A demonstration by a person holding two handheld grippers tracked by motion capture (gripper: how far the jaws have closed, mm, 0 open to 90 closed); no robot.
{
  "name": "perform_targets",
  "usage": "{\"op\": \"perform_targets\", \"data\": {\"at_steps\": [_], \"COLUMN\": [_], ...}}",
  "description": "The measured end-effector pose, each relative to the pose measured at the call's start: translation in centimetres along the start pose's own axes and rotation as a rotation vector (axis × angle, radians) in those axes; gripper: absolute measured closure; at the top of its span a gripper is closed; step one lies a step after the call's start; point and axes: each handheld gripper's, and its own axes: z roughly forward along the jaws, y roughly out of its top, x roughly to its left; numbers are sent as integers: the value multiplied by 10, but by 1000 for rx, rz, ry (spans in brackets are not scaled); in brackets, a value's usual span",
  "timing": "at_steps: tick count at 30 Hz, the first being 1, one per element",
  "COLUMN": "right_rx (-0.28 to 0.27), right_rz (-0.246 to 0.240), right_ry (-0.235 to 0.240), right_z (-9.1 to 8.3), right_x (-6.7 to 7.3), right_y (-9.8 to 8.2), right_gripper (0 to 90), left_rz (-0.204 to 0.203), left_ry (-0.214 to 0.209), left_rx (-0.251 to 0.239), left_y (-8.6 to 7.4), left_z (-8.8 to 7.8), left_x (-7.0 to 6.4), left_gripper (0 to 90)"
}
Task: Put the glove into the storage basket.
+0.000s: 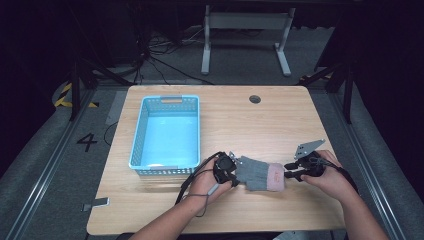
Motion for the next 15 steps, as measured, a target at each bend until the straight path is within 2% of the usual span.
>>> {"op": "perform_targets", "data": {"at_steps": [4,7,10,13,15], "right_rx": [10,9,3,-7,-6], "right_rz": [-26,-33,-27,-22,-25], "right_ry": [16,7,-3,-5,-6], "right_z": [1,0,-3,-6,-6], "right_x": [3,4,5,6,5], "right_y": [3,4,5,7,7], "right_gripper": [781,848,871,874,874], "left_rz": [7,7,4,-20,-52], "left_ry": [15,24,26,21,11], "left_rx": [12,18,19,10,6], "left_y": [1,1,0,-1,-4], "left_z": [-1,-1,-1,-1,-4], "left_x": [0,0,0,0,2], "left_gripper": [900,900,900,900,895]}}
